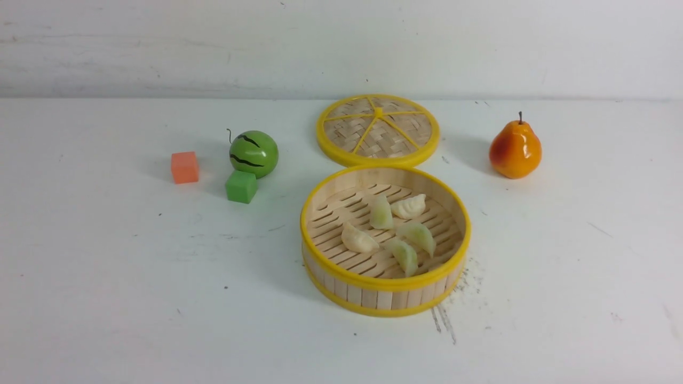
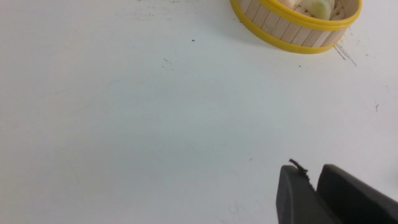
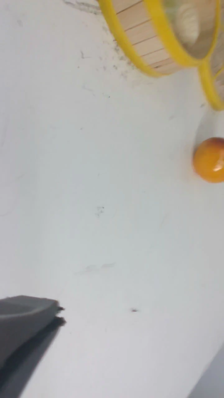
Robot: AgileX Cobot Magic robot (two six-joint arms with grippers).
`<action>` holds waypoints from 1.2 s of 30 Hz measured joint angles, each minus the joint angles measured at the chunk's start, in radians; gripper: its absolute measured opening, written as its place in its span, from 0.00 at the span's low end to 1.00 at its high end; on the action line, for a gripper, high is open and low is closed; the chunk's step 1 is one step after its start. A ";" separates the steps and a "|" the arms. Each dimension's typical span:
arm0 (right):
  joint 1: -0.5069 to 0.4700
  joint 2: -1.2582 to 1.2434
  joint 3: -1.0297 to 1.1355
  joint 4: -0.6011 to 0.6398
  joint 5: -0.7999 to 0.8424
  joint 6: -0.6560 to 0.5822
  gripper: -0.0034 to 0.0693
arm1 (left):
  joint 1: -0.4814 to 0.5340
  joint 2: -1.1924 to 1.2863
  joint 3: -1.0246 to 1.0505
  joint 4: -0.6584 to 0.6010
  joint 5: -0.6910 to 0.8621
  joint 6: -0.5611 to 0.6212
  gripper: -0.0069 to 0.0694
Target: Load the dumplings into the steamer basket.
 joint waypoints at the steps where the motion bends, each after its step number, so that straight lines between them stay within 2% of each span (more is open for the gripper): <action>1: 0.000 0.000 -0.001 -0.013 0.010 0.000 0.02 | 0.000 0.000 0.000 0.000 0.000 0.000 0.24; 7: 0.000 -0.001 -0.004 -0.048 0.022 -0.001 0.02 | 0.000 0.000 0.000 0.000 0.000 0.000 0.24; 30: 0.000 -0.001 -0.004 -0.054 0.022 -0.001 0.04 | 0.000 0.000 0.000 0.021 -0.012 -0.001 0.26; 34: 0.000 -0.001 -0.004 -0.055 0.022 -0.001 0.05 | 0.008 0.000 0.003 0.045 -0.156 -0.001 0.26; 36: 0.000 -0.001 -0.004 -0.055 0.022 -0.001 0.05 | 0.058 0.006 0.012 0.074 -0.298 -0.002 0.20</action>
